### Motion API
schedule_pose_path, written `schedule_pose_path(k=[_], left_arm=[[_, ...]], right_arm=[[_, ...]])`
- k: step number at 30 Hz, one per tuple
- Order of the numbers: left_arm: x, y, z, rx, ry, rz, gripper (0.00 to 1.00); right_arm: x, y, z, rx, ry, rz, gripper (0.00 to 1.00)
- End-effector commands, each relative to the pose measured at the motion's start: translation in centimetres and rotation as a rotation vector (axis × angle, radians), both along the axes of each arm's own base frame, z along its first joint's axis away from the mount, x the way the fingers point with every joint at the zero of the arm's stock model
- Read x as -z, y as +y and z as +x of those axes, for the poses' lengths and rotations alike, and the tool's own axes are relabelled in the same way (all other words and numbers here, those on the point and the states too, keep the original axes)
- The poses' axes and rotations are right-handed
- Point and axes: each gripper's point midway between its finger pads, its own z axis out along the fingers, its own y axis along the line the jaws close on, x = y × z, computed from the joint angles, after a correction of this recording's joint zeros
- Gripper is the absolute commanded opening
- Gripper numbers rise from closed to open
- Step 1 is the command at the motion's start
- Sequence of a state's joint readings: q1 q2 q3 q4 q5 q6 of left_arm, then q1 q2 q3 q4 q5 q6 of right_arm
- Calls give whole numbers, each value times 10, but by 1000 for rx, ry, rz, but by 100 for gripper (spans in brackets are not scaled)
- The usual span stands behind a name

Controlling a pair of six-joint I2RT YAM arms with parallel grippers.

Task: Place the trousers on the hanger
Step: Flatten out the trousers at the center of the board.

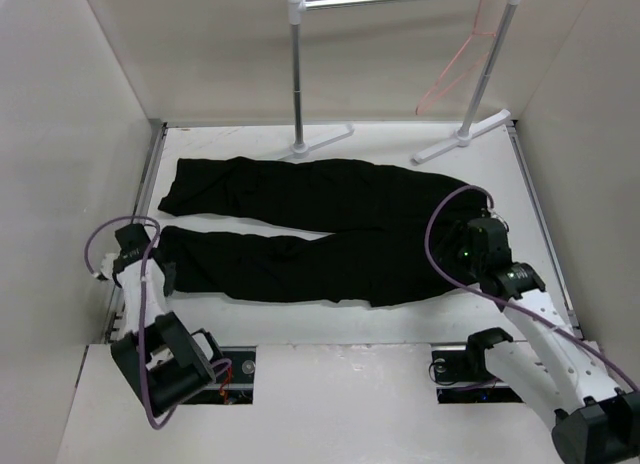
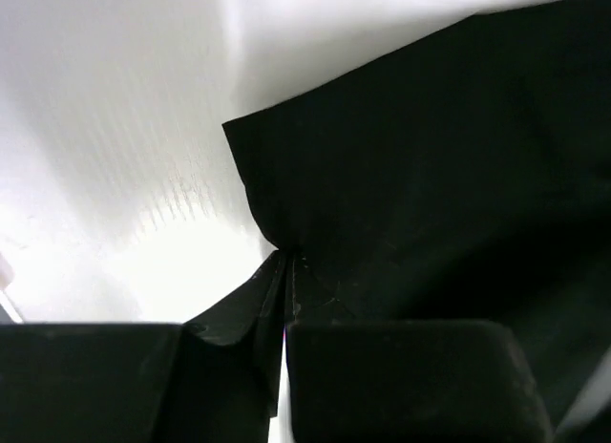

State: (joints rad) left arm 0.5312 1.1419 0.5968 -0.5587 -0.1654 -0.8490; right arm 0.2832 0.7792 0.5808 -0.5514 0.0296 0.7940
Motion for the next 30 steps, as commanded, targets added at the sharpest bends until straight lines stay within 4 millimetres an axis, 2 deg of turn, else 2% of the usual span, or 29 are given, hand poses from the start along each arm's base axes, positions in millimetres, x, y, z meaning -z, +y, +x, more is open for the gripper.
schedule_pose_path(k=[1,2,4,7,10,13,16,21,25,30], left_arm=[[-70,18,12,-27,-121,117,0],[-82,14,12,-8,-129,134,0],[-94,11,4,13,-107,184,0],[-91,11,-16,21,-44,213,0],[-68,10,-28,4,16,208,0],[-35,4,-33,-43,40,155,0],[-24,4,-28,-69,23,135,0],[-42,7,-10,-80,-58,144,0],[-54,2,8,-59,-115,141,0],[-58,0,9,-53,-138,139,0]], right_arm=[[-5,-30,2,137,0,-30,64],[-4,-38,2,170,9,-37,64],[1,-55,1,242,37,-41,64],[9,-78,-3,349,82,-36,64],[20,-105,-9,480,111,-63,60],[33,-116,-7,568,143,-45,55],[44,-125,1,608,182,-41,53],[51,-129,-1,646,219,-27,53],[59,-127,-12,658,289,-28,53],[48,-135,-37,680,311,-113,55]])
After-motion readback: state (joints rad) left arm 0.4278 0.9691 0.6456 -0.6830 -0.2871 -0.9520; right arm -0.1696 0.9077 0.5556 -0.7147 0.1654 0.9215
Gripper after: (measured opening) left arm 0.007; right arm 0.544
